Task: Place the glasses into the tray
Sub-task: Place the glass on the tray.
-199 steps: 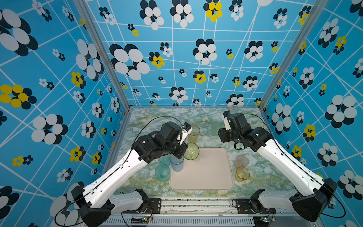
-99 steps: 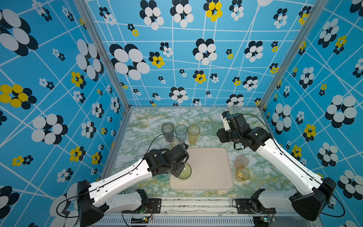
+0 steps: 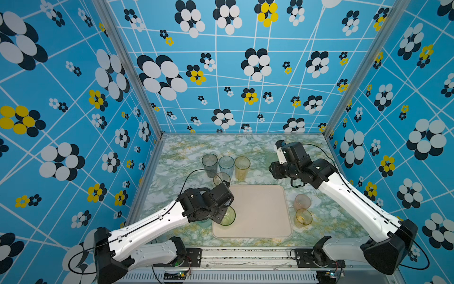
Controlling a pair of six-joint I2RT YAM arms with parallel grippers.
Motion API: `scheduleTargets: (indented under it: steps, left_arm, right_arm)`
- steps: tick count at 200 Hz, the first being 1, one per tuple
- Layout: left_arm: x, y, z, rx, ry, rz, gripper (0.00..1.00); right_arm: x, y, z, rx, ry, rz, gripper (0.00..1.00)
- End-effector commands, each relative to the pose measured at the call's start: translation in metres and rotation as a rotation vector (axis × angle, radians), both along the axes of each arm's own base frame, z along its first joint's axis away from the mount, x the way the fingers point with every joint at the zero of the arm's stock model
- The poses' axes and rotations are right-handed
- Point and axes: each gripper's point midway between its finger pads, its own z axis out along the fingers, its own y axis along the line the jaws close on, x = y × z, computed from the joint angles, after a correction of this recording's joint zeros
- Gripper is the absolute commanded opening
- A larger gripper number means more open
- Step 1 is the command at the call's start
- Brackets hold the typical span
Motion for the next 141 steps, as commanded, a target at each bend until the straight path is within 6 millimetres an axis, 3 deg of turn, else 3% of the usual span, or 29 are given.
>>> scheduleTargets:
  steps: [1,96,141]
  left_arm:
    - [-0.002,0.01,-0.005,0.026,0.019,0.048,0.0]
    - [-0.008,0.016,-0.019,0.023,0.08,0.085,0.0]
    - [-0.011,0.02,-0.026,0.036,0.109,0.098,0.09]
  right_arm:
    - [0.001,0.002,-0.008,0.007,0.022,-0.004,0.44]
    - [0.001,0.007,-0.015,0.013,0.041,0.013,0.44]
    - [0.001,0.007,-0.015,0.013,0.043,0.014,0.44]
